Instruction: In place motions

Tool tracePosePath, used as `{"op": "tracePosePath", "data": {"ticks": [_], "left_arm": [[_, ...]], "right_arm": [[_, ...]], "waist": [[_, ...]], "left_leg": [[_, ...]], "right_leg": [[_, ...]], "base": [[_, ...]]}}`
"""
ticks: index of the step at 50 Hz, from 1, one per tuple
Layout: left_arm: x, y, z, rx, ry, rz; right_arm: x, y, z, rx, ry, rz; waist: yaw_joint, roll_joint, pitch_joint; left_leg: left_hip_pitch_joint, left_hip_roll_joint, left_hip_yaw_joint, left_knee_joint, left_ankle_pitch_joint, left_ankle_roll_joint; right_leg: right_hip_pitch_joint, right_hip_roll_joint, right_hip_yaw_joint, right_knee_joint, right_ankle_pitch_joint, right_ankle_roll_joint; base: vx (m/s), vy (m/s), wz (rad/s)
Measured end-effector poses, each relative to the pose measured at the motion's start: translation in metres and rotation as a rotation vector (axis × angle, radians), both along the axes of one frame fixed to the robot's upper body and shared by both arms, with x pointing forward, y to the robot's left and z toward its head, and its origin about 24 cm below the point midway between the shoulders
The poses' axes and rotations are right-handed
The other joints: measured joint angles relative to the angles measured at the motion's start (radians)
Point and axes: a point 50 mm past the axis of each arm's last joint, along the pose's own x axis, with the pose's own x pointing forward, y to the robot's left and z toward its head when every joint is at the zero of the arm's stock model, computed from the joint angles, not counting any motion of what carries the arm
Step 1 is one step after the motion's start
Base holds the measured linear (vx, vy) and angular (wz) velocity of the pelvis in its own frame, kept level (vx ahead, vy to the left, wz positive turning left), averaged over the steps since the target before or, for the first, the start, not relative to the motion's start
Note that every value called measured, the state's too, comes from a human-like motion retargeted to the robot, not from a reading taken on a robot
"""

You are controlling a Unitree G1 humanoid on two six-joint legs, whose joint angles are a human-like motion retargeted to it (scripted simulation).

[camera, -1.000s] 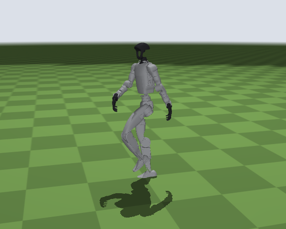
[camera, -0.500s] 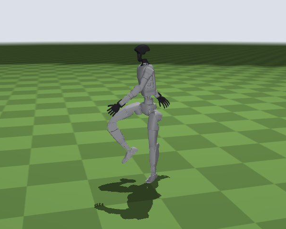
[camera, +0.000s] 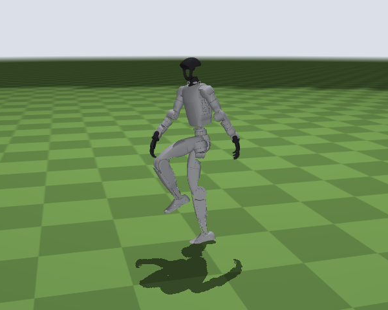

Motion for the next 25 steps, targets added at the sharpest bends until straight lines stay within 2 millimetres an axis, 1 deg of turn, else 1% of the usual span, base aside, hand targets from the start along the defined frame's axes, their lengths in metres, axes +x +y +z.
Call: {"op": "tracePosePath", "data": {"ticks": [2, 4, 5, 6, 7, 8, 10, 12, 13, 14, 15, 16, 17, 18, 19, 20, 21, 22, 23, 25], "left_arm": [[-0.006, 0.000, 0.002, 0.009, 0.014, -0.001], [-0.008, -0.007, 0.002, -0.002, 0.025, 0.006], [-0.007, -0.010, 0.001, -0.008, 0.028, 0.006], [-0.006, -0.013, 0.000, -0.016, 0.022, 0.000], [-0.002, -0.017, -0.002, -0.026, 0.012, -0.009], [0.003, -0.020, -0.004, -0.041, -0.008, -0.024], [0.019, -0.026, -0.010, -0.082, -0.060, -0.072], [0.036, -0.031, -0.015, -0.120, -0.109, -0.138], [0.047, -0.031, -0.018, -0.131, -0.136, -0.178], [0.060, -0.031, -0.021, -0.138, -0.167, -0.223], [0.073, -0.031, -0.023, -0.142, -0.200, -0.271], [0.089, -0.034, -0.026, -0.161, -0.240, -0.323], [0.109, -0.038, -0.028, -0.186, -0.294, -0.375], [0.138, -0.043, -0.029, -0.225, -0.374, -0.429], [0.168, -0.045, -0.028, -0.243, -0.465, -0.485], [0.198, -0.047, -0.025, -0.249, -0.562, -0.542], [0.236, -0.046, -0.019, -0.233, -0.677, -0.609], [0.273, -0.046, -0.010, -0.216, -0.785, -0.681], [0.306, -0.043, 0.002, -0.194, -0.879, -0.763], [0.355, -0.038, 0.026, -0.119, -1.023, -0.920]], "right_arm": [[-0.003, 0.005, -0.003, 0.027, 0.001, 0.015], [-0.017, 0.013, -0.016, 0.032, 0.085, 0.055], [-0.028, 0.016, -0.025, 0.034, 0.141, 0.069], [-0.042, 0.018, -0.036, 0.043, 0.199, 0.075], [-0.059, 0.018, -0.047, 0.050, 0.260, 0.076], [-0.079, 0.015, -0.060, 0.054, 0.330, 0.068], [-0.131, 0.001, -0.084, 0.043, 0.504, 0.018], [-0.201, -0.018, -0.104, 0.015, 0.719, -0.069], [-0.240, -0.026, -0.109, 0.000, 0.831, -0.123], [-0.278, -0.033, -0.110, -0.016, 0.942, -0.188], [-0.317, -0.038, -0.107, -0.035, 1.054, -0.256], [-0.353, -0.045, -0.100, -0.070, 1.167, -0.338], [-0.384, -0.051, -0.091, -0.108, 1.270, -0.423], [-0.405, -0.058, -0.082, -0.151, 1.353, -0.518], [-0.421, -0.063, -0.074, -0.190, 1.400, -0.619], [-0.435, -0.067, -0.067, -0.228, 1.430, -0.721], [-0.440, -0.074, -0.063, -0.255, 1.409, -0.838], [-0.444, -0.077, -0.060, -0.264, 1.394, -0.946], [-0.449, -0.077, -0.059, -0.235, 1.386, -1.038], [-0.452, -0.074, -0.058, -0.173, 1.369, -1.172]], "waist": [[-0.019, -0.020, -0.042], [-0.068, 0.001, -0.095], [-0.094, 0.024, -0.122], [-0.133, 0.056, -0.150], [-0.174, 0.088, -0.178], [-0.217, 0.119, -0.206], [-0.296, 0.148, -0.260], [-0.353, 0.151, -0.299], [-0.381, 0.156, -0.309], [-0.410, 0.166, -0.315], [-0.440, 0.179, -0.318], [-0.489, 0.203, -0.332], [-0.534, 0.231, -0.341], [-0.571, 0.268, -0.340], [-0.615, 0.292, -0.312], [-0.662, 0.311, -0.271], [-0.703, 0.286, -0.220], [-0.745, 0.273, -0.169], [-0.792, 0.282, -0.117], [-0.878, 0.302, -0.026]], "left_leg": [[-0.001, 0.013, 0.027, -0.006, -0.010, -0.001], [0.046, 0.029, -0.002, -0.009, -0.007, 0.000], [0.086, 0.043, -0.028, -0.014, -0.007, 0.000], [0.138, 0.039, -0.061, -0.037, -0.002, 0.000], [0.198, 0.024, -0.088, -0.078, 0.003, 0.000], [0.276, -0.014, -0.103, -0.152, 0.009, 0.000], [0.468, -0.121, -0.082, -0.372, 0.009, 0.000], [0.707, -0.293, -0.089, -0.715, 0.049, -0.029], [0.834, -0.395, -0.145, -0.937, 0.116, -0.061], [0.975, -0.461, -0.184, -1.169, 0.080, -0.086], [1.121, -0.509, -0.215, -1.406, -0.008, -0.109], [1.238, -0.481, -0.066, -1.554, -0.081, -0.067], [1.309, -0.450, 0.018, -1.672, -0.118, -0.065], [1.288, -0.415, -0.028, -1.733, -0.085, -0.143], [1.259, -0.393, -0.095, -1.748, -0.056, -0.180], [1.227, -0.377, -0.173, -1.741, -0.028, -0.195], [1.240, -0.423, -0.125, -1.752, -0.024, -0.168], [1.248, -0.451, -0.092, -1.757, -0.017, -0.146], [1.245, -0.441, -0.090, -1.751, -0.008, -0.132], [1.228, -0.420, -0.140, -1.726, 0.009, -0.107]], "right_leg": [[-0.035, -0.005, -0.006, 0.010, -0.001, 0.001], [-0.029, 0.024, -0.021, -0.010, -0.008, 0.011], [-0.015, 0.049, -0.031, -0.027, -0.011, 0.016], [0.008, 0.072, -0.053, -0.051, -0.011, 0.028], [0.029, 0.093, -0.077, -0.072, -0.011, 0.041], [0.046, 0.107, -0.105, -0.089, -0.012, 0.056], [0.055, 0.094, -0.160, -0.094, -0.030, 0.089], [0.072, 0.062, -0.209, -0.060, -0.063, 0.112], [0.084, 0.057, -0.238, -0.037, -0.074, 0.114], [0.093, 0.063, -0.271, 0.000, -0.076, 0.107], [0.101, 0.076, -0.305, 0.043, -0.073, 0.094], [0.076, 0.068, -0.395, 0.140, 0.009, 0.056], [0.010, 0.041, -0.463, 0.288, 0.101, 0.017], [-0.136, -0.025, -0.485, 0.538, 0.213, -0.024], [-0.287, -0.010, -0.411, 0.734, 0.260, -0.032], [-0.439, 0.044, -0.289, 0.905, 0.274, -0.023], [-0.522, -0.127, -0.330, 1.108, 0.191, -0.076], [-0.609, -0.244, -0.345, 1.281, 0.132, -0.103], [-0.703, -0.254, -0.309, 1.391, 0.120, -0.079], [-0.830, -0.284, -0.287, 1.528, 0.100, -0.060]], "base": [[0.07, 0.02, 0.37], [0.02, 0.05, 0.29], [0.03, 0.14, 0.41], [0.07, 0.21, 0.66], [0.13, 0.29, 1.05], [0.14, 0.30, 1.30], [0.19, 0.30, 1.51], [0.36, 0.25, 1.38], [0.38, 0.19, 1.33], [0.35, 0.17, 1.35], [0.31, 0.17, 1.62], [0.24, 0.17, 1.79], [0.04, 0.20, 1.75], [-0.21, 0.17, 1.47], [-0.42, 0.13, 1.26], [-0.52, 0.23, 1.04], [-0.57, 0.35, 0.95], [-0.61, 0.43, 1.09], [-0.58, 0.36, 1.33], [-0.42, 0.33, 1.28]]}}
